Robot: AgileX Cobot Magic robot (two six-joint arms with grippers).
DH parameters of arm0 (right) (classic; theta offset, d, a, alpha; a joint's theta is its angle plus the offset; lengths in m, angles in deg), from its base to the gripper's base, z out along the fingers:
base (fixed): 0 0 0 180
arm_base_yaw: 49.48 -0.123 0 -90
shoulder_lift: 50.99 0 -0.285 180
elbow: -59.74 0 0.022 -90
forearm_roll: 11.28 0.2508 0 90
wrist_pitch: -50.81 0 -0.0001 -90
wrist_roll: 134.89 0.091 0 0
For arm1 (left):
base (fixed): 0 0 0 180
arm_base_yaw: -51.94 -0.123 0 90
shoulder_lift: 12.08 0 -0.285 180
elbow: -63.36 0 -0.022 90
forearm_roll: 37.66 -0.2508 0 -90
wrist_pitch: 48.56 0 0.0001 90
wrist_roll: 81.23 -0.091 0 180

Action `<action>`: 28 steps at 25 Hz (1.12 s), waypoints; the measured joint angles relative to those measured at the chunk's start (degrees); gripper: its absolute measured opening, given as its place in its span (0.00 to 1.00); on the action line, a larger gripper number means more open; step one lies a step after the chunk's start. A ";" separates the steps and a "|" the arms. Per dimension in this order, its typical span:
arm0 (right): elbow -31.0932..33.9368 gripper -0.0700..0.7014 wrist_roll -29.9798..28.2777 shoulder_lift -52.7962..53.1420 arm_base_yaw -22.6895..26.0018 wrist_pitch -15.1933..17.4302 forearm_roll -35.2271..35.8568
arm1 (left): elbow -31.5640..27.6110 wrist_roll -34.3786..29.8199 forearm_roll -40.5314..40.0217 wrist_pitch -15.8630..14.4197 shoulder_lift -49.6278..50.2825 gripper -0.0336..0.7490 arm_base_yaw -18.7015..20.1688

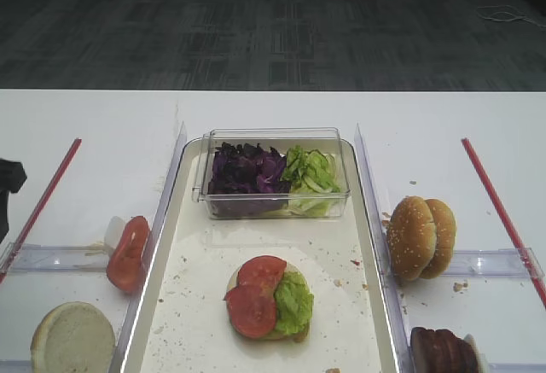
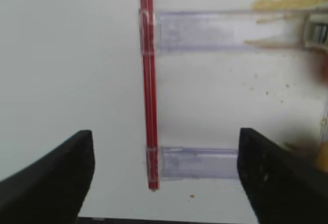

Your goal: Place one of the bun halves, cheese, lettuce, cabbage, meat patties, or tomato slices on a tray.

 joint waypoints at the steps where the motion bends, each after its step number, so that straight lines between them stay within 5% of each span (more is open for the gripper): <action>1: 0.00 0.85 0.12 0.00 0.00 0.00 0.00 | -1.97 0.15 0.00 0.55 -1.41 0.76 0.00; 13: 0.00 0.85 0.20 0.00 0.00 0.00 0.00 | -23.26 0.38 0.97 3.38 -20.04 0.76 0.00; 28: 0.00 0.85 0.20 0.00 0.00 0.00 -0.02 | -27.16 0.38 2.21 -2.42 -40.73 0.73 0.00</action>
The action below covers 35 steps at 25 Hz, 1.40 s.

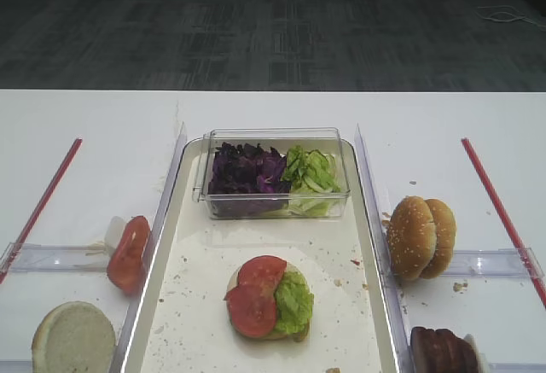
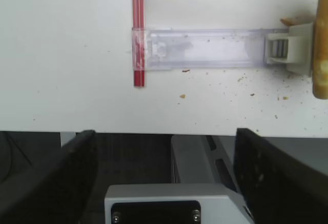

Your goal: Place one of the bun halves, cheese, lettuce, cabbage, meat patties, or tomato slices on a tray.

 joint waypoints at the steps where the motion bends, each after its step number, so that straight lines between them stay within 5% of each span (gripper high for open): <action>1: 0.00 0.85 0.00 0.00 0.00 0.00 0.00 | -0.51 0.00 0.32 0.00 -1.47 0.73 0.00; 29: 0.00 0.85 0.00 0.00 0.00 0.00 0.00 | -1.64 -2.97 2.58 -0.35 -43.76 0.67 0.00; 35: 0.00 0.85 0.00 0.00 0.00 0.00 -0.10 | -1.64 -3.23 2.88 -0.74 -45.65 0.67 0.00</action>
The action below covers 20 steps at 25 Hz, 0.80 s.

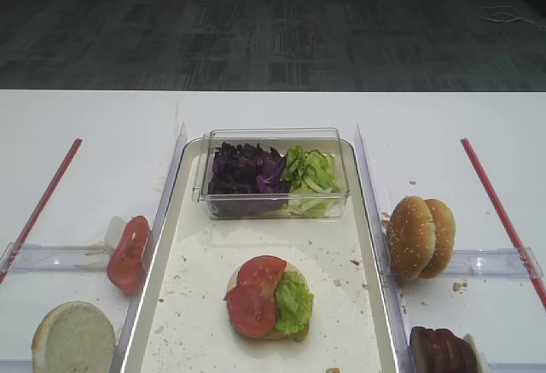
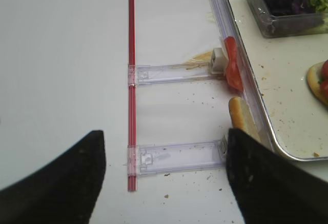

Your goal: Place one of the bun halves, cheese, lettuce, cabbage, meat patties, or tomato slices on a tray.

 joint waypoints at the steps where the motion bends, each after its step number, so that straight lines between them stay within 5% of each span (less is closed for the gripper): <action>1: 0.00 0.85 0.00 0.00 0.00 0.00 0.00 | 0.00 0.00 -0.30 0.00 -0.03 0.67 0.00; 20: 0.00 0.85 -0.10 0.00 0.00 0.00 0.00 | 0.00 -0.55 0.00 -0.09 -0.13 0.67 0.00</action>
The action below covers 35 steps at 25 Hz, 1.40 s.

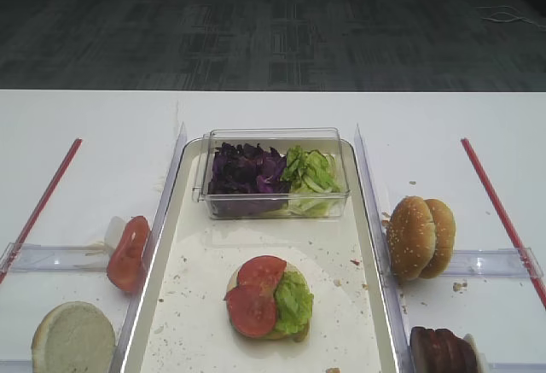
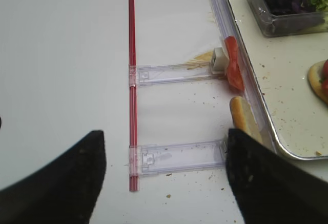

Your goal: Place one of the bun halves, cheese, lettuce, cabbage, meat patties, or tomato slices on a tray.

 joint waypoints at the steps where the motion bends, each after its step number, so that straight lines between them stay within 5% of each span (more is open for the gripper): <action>1: 0.00 0.85 0.00 0.00 0.00 0.00 0.00 | 0.00 0.00 0.00 0.00 0.00 0.67 0.00; 35: 0.00 0.85 -0.11 0.00 0.00 0.00 0.00 | 0.00 -0.13 0.00 0.00 0.00 0.67 0.00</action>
